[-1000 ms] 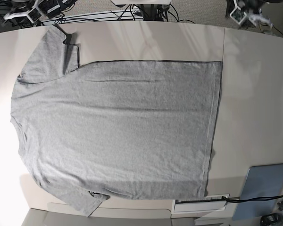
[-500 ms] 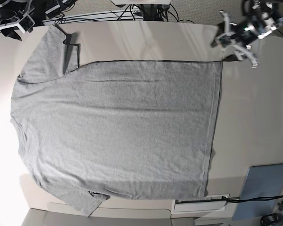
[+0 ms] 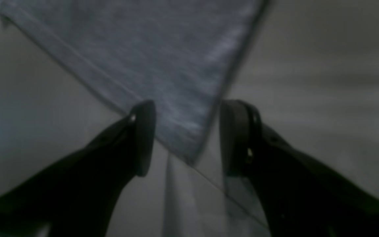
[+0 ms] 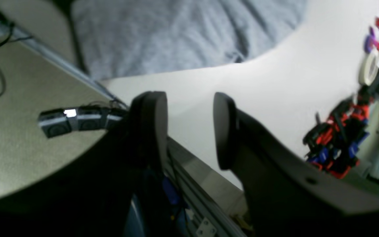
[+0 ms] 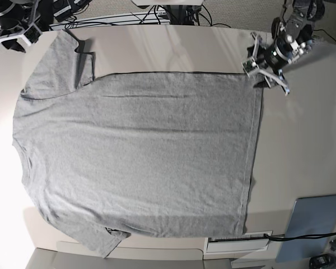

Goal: Fold the T-shirt properly
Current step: 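Move the left gripper to the hem corner and pinch it, then move the right gripper to the shoulder edge by the sleeve and pinch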

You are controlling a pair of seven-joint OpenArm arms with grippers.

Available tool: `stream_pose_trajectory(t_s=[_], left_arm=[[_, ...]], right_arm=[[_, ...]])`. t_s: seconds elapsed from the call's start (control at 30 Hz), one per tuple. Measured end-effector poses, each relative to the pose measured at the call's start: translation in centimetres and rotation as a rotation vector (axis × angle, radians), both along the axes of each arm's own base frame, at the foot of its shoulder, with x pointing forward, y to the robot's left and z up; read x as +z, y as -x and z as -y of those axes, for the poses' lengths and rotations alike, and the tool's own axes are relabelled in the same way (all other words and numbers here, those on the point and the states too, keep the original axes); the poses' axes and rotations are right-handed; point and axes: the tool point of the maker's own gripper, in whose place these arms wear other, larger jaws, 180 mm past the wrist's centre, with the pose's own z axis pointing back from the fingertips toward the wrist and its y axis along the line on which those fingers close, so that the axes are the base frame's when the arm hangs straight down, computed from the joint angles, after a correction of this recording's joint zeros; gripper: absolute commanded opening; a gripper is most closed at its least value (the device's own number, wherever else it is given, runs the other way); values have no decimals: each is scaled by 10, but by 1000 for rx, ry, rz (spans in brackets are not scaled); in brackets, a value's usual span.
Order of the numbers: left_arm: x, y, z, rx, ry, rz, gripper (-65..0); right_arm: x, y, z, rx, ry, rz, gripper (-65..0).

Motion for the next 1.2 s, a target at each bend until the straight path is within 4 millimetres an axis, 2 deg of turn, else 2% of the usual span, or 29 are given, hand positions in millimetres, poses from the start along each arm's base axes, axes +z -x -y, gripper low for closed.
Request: stream_pose_trajectory(t_s=[0.17, 0.33, 0.4, 0.47, 0.57, 0.6, 0.7, 0.77, 0.87, 1.07, 1.2], left_arm=[[-7, -15, 1, -30, -1, 7, -328], [-12, -27, 5, -45, -44, 90, -329], [-12, -26, 6, -53, -52, 96, -353], [-15, -23, 8, -70, -53, 75, -437], [-20, -16, 11, -88, -49, 46, -621], [-21, -14, 12, -89, -51, 42, -650], [-22, -13, 11, -88, -51, 42, -650], [-22, -12, 11, -87, -54, 42, -650], [-23, -11, 11, -85, -54, 41, -650], [-22, -12, 12, -58, -39, 48, -650], [-22, -12, 12, -51, -32, 45, -650]], right_arm=[[1, -4, 1, 31, 24, 0, -418], [3, -5, 4, 68, 76, 6, -418], [3, -5, 6, 74, 95, 3, -418], [3, -6, 8, 83, 116, 3, -418], [5, -10, 3, 127, 111, 26, -418], [4, -10, 3, 149, 113, 27, -418], [-10, -2, 17, 218, 167, -76, -418], [-15, -4, 30, 246, 218, -103, -418], [-31, -3, 34, 316, 246, -164, -418], [-68, -33, 29, 376, 256, -148, -418], [-93, -39, 36, 376, 282, -196, -418]])
